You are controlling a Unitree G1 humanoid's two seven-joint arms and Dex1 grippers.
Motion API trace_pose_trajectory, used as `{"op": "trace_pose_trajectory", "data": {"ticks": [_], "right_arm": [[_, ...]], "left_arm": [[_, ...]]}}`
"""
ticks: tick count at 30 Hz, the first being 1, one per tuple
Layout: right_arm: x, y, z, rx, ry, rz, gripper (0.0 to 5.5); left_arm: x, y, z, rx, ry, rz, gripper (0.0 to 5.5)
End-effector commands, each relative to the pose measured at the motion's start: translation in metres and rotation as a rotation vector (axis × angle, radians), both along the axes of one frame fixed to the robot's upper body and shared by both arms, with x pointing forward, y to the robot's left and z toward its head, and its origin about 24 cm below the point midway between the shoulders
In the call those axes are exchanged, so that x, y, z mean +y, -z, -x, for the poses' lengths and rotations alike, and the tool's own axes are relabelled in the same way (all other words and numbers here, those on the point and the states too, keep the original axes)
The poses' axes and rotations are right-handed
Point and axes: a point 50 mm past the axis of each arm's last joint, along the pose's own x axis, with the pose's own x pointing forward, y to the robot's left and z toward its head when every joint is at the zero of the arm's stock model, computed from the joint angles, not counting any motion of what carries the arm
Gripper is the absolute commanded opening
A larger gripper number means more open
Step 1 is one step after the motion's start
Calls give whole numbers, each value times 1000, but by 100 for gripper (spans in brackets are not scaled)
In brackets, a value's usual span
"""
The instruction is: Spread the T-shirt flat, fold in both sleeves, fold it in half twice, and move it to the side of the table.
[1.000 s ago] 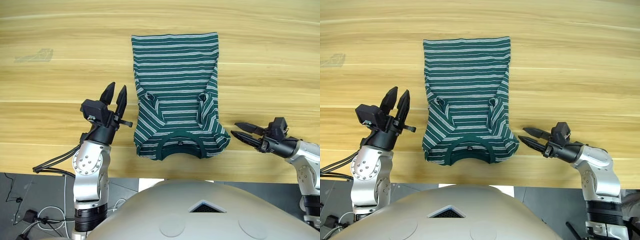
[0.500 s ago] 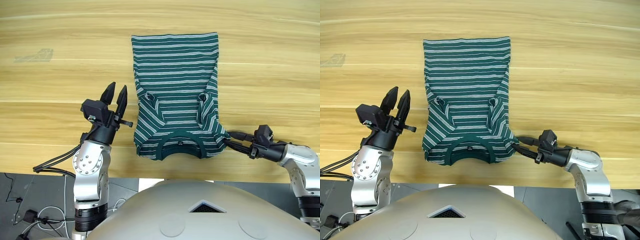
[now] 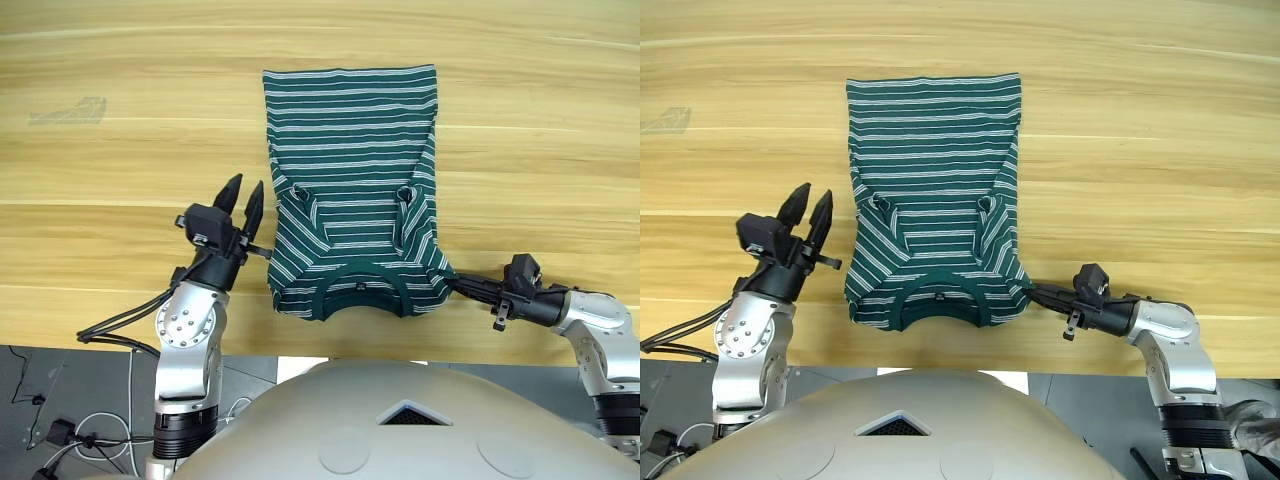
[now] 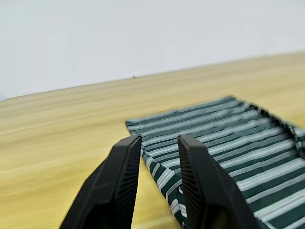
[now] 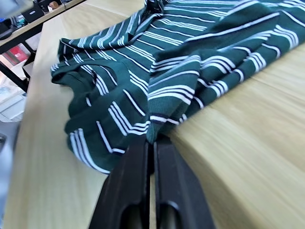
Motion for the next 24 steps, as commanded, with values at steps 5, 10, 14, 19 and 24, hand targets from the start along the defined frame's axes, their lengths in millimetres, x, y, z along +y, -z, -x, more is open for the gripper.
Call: {"op": "trace_pose_trajectory", "data": {"ticks": [5, 10, 14, 19, 24], "right_arm": [[-3, -14, 9, -11, -73, -17, 1], [0, -16, 9, -16, -90, -24, 1], [-3, -13, 8, -13, -75, 2, 1], [-15, -13, 5, -13, -46, 43, 1], [-25, -12, 7, -1, 3, 35, 1]], "left_arm": [[0, 4, 2, 8, 27, -53, 144], [-2, 6, 3, 17, 53, -76, 144], [-4, 6, 4, 21, 73, -81, 144], [-4, 7, 3, 22, 84, -88, 144], [-5, 7, 5, 24, 84, -89, 144]]}}
